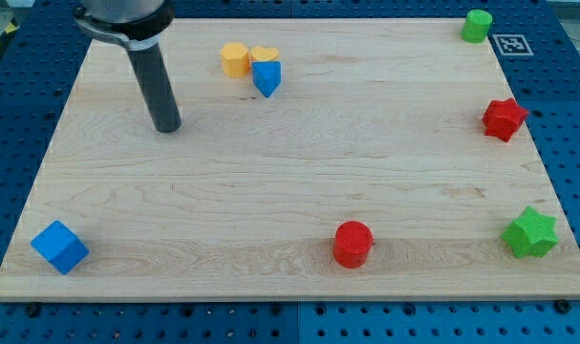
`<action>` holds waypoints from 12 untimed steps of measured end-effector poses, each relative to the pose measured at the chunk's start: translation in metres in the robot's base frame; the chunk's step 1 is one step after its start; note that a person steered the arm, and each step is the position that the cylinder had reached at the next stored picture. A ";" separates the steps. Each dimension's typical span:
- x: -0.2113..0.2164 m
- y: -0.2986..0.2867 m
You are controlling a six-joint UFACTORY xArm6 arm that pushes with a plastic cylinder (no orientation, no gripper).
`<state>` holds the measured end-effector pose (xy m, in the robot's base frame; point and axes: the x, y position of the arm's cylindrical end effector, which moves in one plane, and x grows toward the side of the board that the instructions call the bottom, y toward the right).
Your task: Place the arm diagonally top left to the blue cube
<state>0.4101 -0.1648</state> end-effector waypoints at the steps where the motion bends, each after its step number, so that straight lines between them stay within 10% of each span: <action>1: 0.002 -0.015; 12: 0.080 -0.106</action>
<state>0.4902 -0.2707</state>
